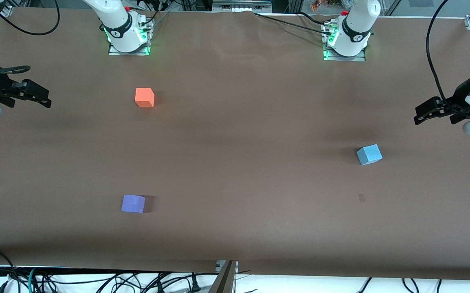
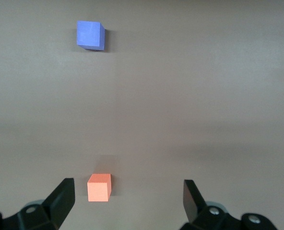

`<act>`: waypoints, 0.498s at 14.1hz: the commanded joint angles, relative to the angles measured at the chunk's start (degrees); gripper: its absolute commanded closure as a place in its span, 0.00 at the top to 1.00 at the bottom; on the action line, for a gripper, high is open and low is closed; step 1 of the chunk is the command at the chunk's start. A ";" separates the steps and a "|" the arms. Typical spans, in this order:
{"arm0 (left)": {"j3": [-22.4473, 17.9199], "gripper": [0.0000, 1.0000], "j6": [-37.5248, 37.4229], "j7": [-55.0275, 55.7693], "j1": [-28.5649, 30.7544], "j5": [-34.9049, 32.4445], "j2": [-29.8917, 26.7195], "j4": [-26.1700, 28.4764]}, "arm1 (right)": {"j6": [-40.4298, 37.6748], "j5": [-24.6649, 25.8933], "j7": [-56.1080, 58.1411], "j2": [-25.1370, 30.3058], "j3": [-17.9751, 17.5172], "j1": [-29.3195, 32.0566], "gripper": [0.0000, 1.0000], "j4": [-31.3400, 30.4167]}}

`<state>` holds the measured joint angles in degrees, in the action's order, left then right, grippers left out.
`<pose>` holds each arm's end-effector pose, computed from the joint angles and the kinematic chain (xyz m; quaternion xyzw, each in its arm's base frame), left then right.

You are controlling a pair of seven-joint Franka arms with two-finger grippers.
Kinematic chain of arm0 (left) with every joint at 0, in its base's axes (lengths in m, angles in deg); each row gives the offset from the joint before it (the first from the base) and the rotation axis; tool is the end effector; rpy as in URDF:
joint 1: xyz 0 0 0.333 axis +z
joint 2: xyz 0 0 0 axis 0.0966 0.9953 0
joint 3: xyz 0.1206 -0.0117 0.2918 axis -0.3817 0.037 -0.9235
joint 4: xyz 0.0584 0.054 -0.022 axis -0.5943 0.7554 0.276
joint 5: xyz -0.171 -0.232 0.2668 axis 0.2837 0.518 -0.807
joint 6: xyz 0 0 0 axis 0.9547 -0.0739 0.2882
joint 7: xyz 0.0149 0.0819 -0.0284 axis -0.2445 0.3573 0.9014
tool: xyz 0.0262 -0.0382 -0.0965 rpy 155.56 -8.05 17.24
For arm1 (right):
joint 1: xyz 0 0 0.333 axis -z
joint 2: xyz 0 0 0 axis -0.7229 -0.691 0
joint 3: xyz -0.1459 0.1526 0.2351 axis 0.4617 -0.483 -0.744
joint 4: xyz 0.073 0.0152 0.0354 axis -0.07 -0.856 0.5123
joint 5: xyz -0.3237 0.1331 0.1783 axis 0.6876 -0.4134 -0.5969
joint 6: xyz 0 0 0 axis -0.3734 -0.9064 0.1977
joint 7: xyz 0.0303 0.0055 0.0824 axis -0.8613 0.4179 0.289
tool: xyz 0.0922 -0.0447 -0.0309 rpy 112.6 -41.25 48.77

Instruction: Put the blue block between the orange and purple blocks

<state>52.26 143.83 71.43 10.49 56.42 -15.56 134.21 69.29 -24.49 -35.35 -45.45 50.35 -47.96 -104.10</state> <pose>0.5938 -0.0082 0.5965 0.9996 0.0263 -0.0055 0.0007 0.5722 0.0120 0.6050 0.9998 0.0051 -0.0170 0.0086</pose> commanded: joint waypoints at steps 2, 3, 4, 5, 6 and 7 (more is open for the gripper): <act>0.17 1.00 -0.49 -0.51 0.24 0.91 -0.32 -0.23 | 0.08 0.22 0.71 -0.52 -0.21 0.08 1.00 0.56; 0.17 1.00 -0.49 -0.51 0.24 0.91 -0.32 -0.23 | -0.01 0.22 0.71 -0.52 -0.21 0.08 1.00 0.56; 0.17 1.00 -0.49 -0.51 0.24 0.91 -0.32 -0.23 | 0.08 0.22 0.71 -0.52 -0.21 0.08 1.00 0.56; 0.17 1.00 -0.49 -0.51 0.24 0.91 -0.32 -0.23 | 0.08 0.22 0.71 -0.52 -0.21 0.08 1.00 0.56; 0.17 1.00 -0.49 -0.51 0.24 0.91 -0.32 -0.23 | 0.08 0.22 0.71 -0.52 -0.21 0.08 1.00 0.56; 0.17 1.00 -0.49 -0.51 0.33 0.91 -0.32 -0.23 | -0.01 0.22 0.71 -0.52 -0.21 0.08 1.00 0.56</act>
<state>52.27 143.82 71.43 10.49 56.42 -15.56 134.21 69.29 -24.49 -35.35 -45.86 50.35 -47.96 -104.10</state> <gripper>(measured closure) 0.000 0.000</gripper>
